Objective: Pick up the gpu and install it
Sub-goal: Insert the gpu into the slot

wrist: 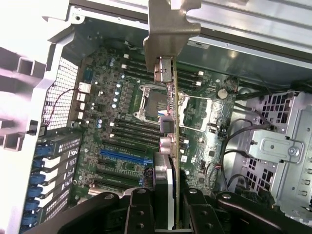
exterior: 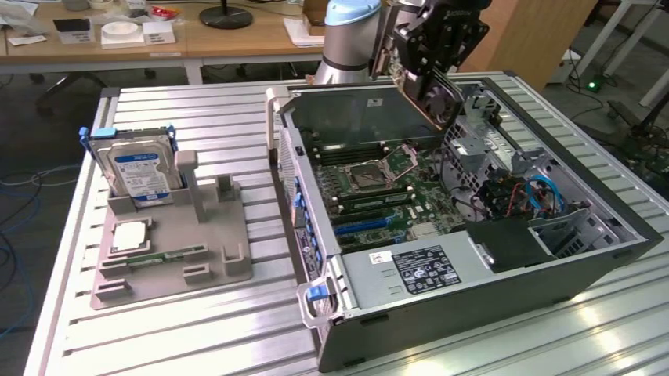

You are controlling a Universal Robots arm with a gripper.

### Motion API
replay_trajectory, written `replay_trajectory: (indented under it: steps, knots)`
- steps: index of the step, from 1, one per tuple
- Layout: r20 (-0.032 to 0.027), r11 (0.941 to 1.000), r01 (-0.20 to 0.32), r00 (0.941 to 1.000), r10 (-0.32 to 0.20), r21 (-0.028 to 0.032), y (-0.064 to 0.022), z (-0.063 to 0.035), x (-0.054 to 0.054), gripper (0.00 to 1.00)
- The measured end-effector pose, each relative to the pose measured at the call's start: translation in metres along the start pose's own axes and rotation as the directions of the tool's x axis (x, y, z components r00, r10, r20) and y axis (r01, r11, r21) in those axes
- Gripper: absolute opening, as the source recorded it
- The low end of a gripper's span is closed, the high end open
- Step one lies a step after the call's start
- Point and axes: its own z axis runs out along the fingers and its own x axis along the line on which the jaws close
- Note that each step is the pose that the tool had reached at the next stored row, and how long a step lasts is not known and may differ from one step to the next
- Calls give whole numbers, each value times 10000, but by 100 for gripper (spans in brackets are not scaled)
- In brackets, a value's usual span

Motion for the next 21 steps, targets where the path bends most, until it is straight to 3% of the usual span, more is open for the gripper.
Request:
replay_trajectory:
  steps: [9, 21]
  knots:
    - [-28, 9978, 656, 9978, -656, 0, -2, 0, 0, 28]
    - [-63, 9895, 1447, 9895, -1447, -3, -3, 5, -4, 28]
